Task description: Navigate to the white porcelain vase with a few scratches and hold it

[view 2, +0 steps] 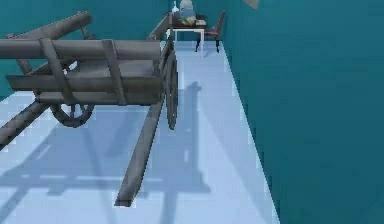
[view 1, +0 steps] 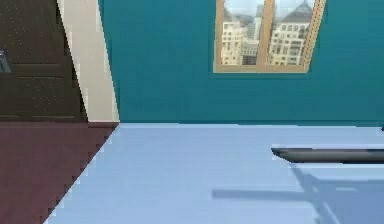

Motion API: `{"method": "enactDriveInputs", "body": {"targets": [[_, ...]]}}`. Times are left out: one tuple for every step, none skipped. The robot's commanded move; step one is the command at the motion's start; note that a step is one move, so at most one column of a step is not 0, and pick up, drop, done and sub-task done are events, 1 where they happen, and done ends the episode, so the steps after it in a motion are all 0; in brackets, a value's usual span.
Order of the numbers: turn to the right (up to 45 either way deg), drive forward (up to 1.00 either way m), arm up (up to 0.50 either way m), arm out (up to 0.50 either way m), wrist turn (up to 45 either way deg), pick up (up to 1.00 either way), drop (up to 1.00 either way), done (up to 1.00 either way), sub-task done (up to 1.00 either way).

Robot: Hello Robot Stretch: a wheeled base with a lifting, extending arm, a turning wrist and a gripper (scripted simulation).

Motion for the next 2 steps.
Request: {"method": "enactDriveInputs", "body": {"targets": [[0.0,1.00,0.00,0.00,0.0,0.00,0.00,0.00,0.00],[-3.0,0.00,0.00,0.00,0.0,0.00,0.00,0.00,0.00]]}}
